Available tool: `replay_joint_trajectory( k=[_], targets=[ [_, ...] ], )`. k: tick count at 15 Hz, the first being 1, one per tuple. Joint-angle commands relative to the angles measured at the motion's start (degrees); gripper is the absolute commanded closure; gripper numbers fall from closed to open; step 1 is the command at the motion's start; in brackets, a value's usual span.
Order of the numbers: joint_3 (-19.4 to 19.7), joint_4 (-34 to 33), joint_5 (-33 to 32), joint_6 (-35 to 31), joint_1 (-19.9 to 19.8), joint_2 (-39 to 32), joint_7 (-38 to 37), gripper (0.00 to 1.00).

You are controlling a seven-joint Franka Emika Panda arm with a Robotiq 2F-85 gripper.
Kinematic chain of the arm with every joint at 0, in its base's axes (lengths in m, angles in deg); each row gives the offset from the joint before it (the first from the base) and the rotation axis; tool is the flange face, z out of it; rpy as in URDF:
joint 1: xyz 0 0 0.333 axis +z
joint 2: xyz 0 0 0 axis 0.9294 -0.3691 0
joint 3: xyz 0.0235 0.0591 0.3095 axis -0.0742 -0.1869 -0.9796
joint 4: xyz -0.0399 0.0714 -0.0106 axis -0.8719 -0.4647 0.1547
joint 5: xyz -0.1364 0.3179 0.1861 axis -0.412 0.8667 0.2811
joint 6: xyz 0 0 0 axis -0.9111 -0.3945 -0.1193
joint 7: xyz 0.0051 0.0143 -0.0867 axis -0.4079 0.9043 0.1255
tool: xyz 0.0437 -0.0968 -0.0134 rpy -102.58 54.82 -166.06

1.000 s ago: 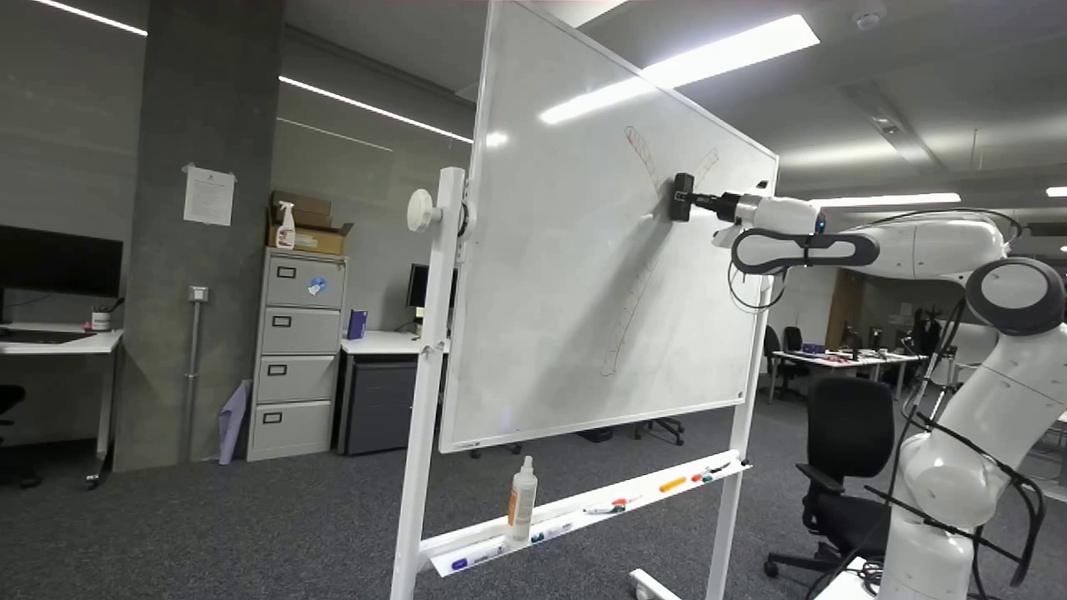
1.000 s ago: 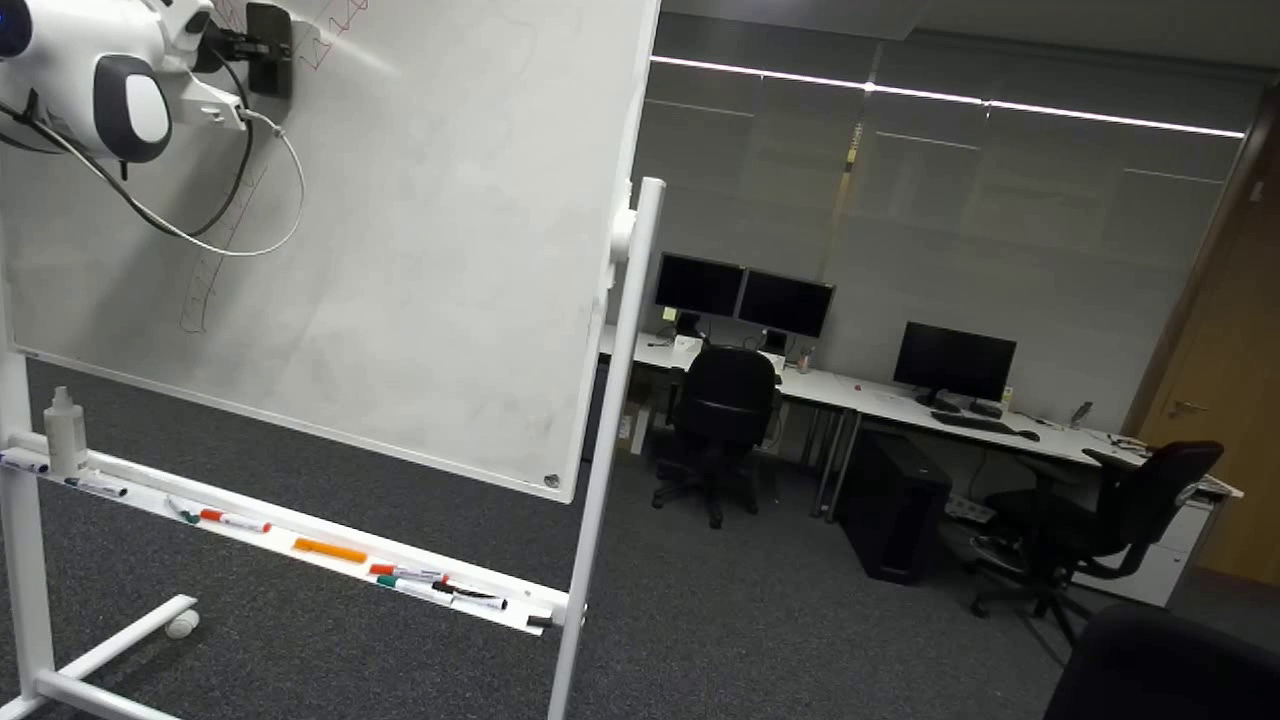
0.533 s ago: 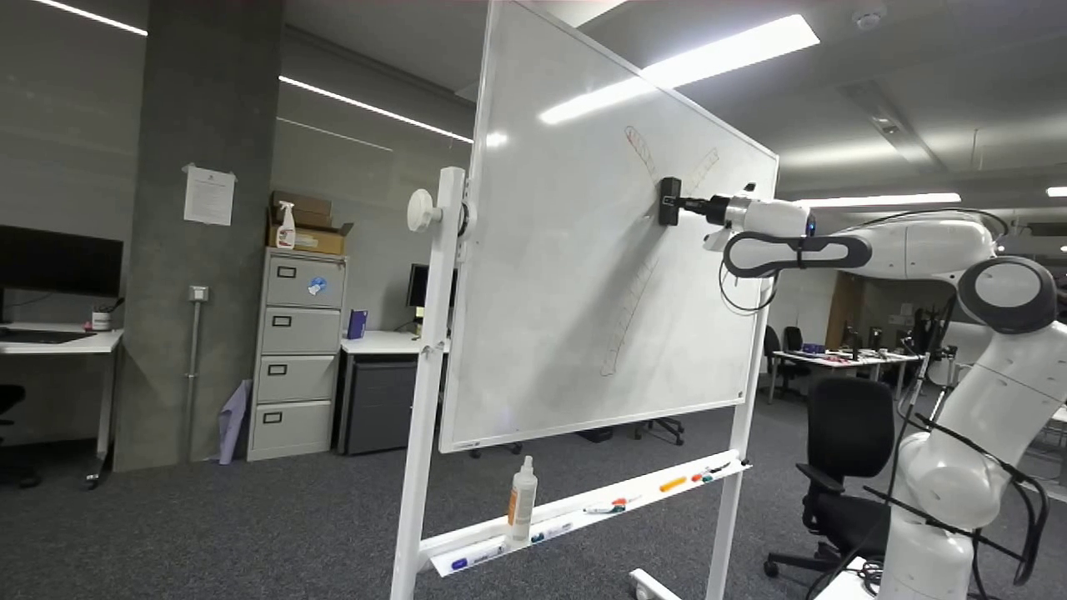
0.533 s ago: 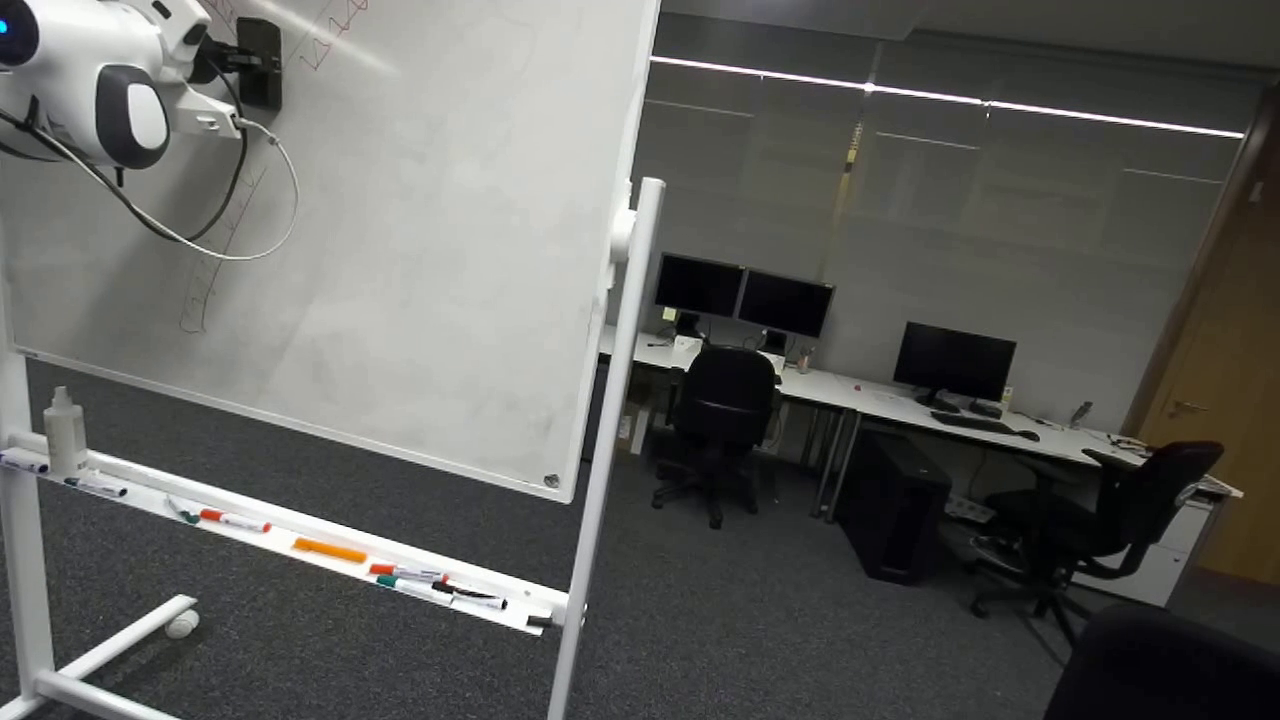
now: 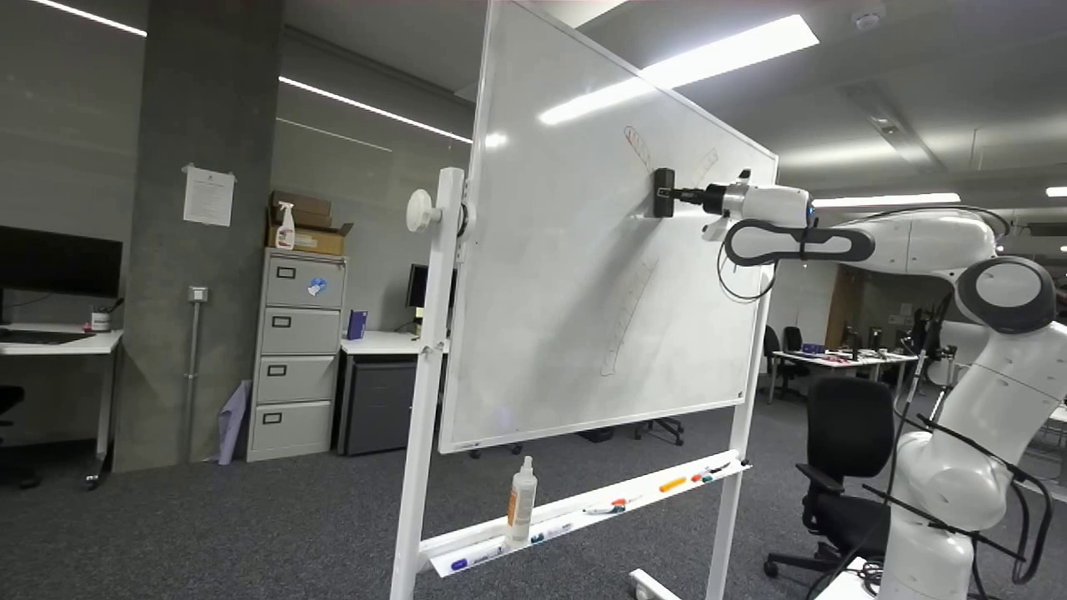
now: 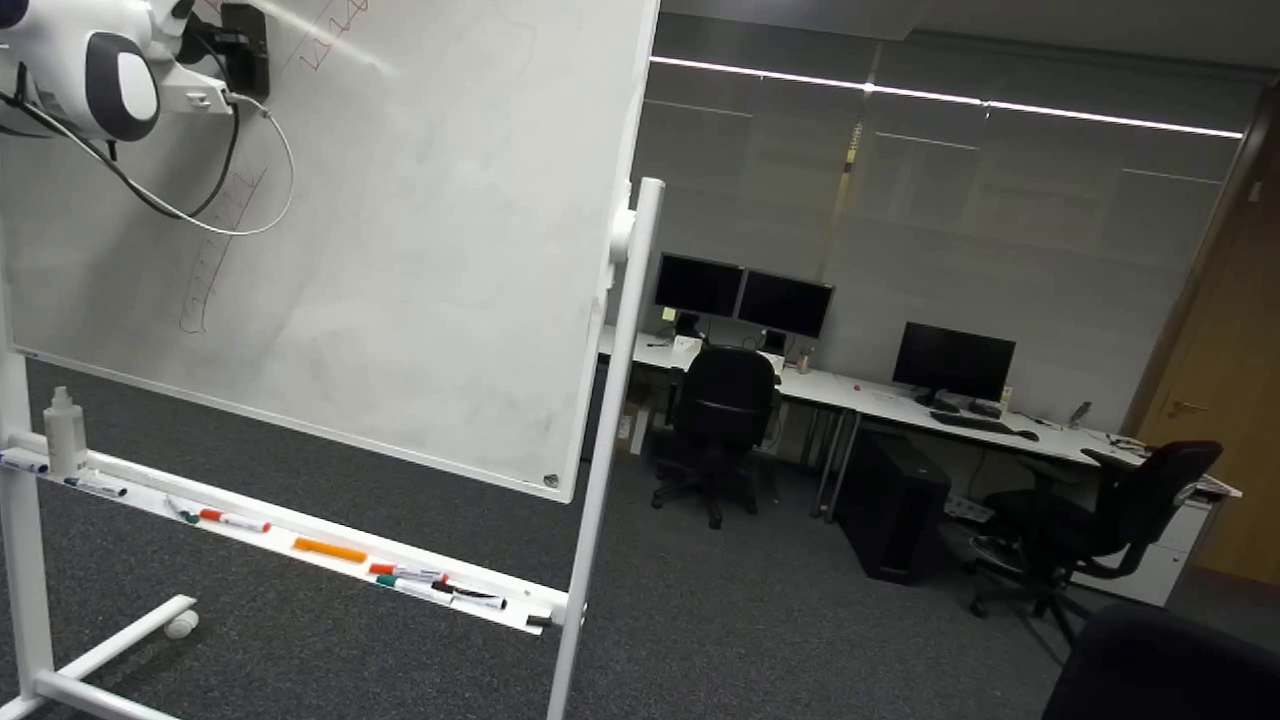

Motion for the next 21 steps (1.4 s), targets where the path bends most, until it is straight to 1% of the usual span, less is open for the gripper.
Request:
replay_joint_trajectory(
  k=[1, 4, 6, 7, 12, 16, 21],
  targets=[
    [0.56, -4.83, -1.43, 2.68, 4.07, -3.89, 2.07, 0.70],
    [0.81, -5.94, -2.18, 2.94, 7.02, -5.31, 3.22, 0.70],
    [1.12, -6.72, -2.43, 3.01, 8.16, -5.90, 4.25, 0.70],
    [1.23, -7.25, -2.43, 2.94, 8.12, -6.22, 4.69, 0.70],
    [1.67, -6.48, -1.99, 1.93, 5.49, -5.52, 5.60, 0.70],
    [2.58, -3.24, -1.47, -0.28, 3.47, -4.64, 4.90, 0.70],
    [3.29, 1.19, -0.52, -4.02, -1.48, -3.14, 4.36, 0.70]
  ],
)
